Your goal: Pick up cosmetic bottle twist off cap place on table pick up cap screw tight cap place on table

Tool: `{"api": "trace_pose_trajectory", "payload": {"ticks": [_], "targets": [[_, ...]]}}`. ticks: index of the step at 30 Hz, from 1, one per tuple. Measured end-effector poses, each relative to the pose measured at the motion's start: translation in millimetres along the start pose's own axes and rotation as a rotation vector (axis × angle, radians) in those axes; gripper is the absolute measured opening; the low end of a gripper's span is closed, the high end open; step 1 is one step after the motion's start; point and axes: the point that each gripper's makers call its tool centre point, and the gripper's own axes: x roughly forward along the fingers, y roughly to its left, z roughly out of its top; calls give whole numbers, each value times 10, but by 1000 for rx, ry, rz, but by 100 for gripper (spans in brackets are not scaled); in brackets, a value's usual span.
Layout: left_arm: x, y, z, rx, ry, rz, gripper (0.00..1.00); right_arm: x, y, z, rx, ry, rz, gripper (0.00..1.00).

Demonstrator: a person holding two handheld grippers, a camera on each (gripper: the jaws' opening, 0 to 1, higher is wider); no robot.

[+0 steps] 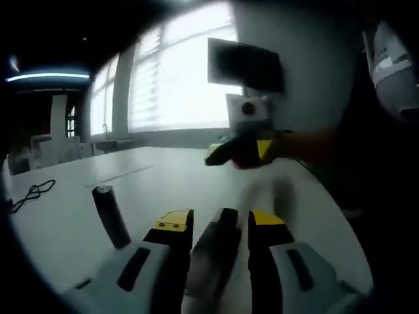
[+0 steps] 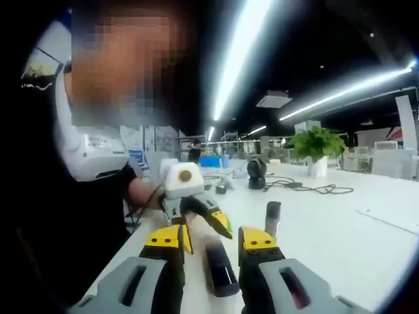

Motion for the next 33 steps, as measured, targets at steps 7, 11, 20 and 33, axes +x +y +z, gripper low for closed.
{"api": "trace_pose_trajectory", "payload": {"ticks": [7,11,20,33], "targets": [[-48,73,-1,19,55,28,29,-115,33,-21,16,-48,-57,27],[-94,10,-46,47,161,-12,30,-209,26,-114,32,-78,-108,27],[-83,24,-62,121,349,-41,30,-433,-154,-86,110,-233,-205,26],[-35,57,-263,157,629,-116,28,-365,-152,-118,62,-221,-230,25]]}}
